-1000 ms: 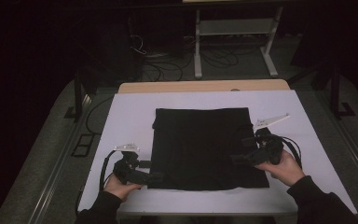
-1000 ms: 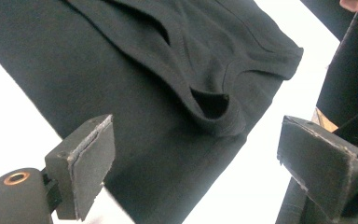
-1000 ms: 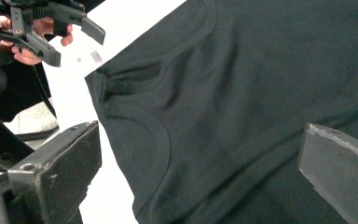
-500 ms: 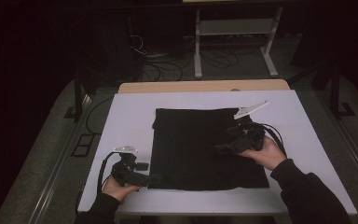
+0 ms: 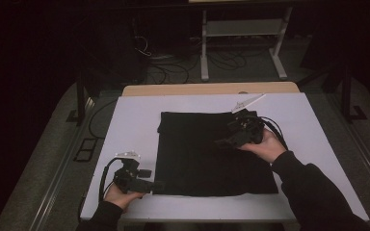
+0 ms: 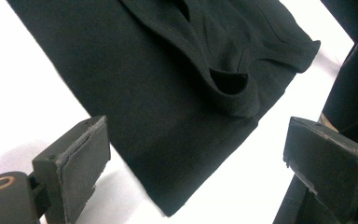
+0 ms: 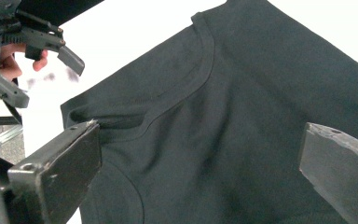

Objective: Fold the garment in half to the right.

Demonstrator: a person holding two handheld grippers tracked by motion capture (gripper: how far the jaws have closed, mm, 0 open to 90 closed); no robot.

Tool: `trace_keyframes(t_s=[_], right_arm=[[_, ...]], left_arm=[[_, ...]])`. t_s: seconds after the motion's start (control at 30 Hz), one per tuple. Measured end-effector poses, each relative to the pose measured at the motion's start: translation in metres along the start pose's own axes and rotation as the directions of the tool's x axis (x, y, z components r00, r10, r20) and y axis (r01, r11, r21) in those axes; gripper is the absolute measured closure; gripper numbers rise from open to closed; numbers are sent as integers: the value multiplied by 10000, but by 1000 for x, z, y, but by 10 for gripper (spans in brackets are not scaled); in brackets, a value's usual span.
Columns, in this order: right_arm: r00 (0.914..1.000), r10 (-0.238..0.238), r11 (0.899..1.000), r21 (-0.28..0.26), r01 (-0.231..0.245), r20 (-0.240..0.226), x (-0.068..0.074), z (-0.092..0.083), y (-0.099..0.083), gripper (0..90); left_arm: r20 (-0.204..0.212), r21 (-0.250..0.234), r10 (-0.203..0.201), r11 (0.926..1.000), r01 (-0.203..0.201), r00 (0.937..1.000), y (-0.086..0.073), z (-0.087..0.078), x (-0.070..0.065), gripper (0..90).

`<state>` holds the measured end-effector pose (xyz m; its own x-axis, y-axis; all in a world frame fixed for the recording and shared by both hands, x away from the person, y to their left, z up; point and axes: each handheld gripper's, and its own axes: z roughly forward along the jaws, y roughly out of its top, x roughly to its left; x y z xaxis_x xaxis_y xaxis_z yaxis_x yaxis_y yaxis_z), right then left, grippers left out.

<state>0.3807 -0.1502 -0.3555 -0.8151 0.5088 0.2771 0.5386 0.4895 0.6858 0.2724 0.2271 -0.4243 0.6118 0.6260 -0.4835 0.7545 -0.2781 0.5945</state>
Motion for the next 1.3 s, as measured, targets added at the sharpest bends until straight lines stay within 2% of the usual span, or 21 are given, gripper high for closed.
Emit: trace_keyframes(t_s=[0.27, 0.5, 0.7, 0.93, 1.0, 1.17, 1.2, 1.23, 1.3], right_arm=[[9997, -234, 9994, 275, 231, 105, -4, 14, 18, 0], [9989, -400, 9981, 475, 389, 229, -9, 28, 33, 0], [9983, -533, 9970, 569, 519, 238, -12, 43, 46, 13], [9985, -465, 9969, 641, 447, 273, -14, 57, 57, 20], [9967, -751, 9944, 762, 727, 297, -15, 60, 59, 21], [9988, -413, 9974, 605, 396, 266, -15, 67, 65, 31], [9978, -624, 9960, 655, 608, 229, -16, 68, 65, 32], [9986, -463, 9971, 615, 446, 257, -15, 69, 66, 32], [9986, -472, 9968, 651, 457, 224, -15, 71, 68, 33]], left_arm=[[-37, 73, -275, 9996, 275, 9996, -2, 1, 1, 59], [9, 217, -695, 9973, 695, 9976, -5, 1, 2, 59], [168, 289, -1114, 9934, 1109, 9936, -7, 1, 4, 59], [226, 422, -1475, 9883, 1465, 9888, -8, 2, 5, 65], [233, 520, -1540, 9869, 1526, 9878, -8, 3, 5, 68], [266, 818, -1773, 9812, 1746, 9838, -9, 6, 5, 92], [279, 827, -1791, 9809, 1762, 9834, -9, 6, 6, 101], [285, 805, -1820, 9805, 1792, 9829, -9, 6, 6, 113], [313, 794, -1871, 9797, 1841, 9818, -9, 7, 6, 132]])
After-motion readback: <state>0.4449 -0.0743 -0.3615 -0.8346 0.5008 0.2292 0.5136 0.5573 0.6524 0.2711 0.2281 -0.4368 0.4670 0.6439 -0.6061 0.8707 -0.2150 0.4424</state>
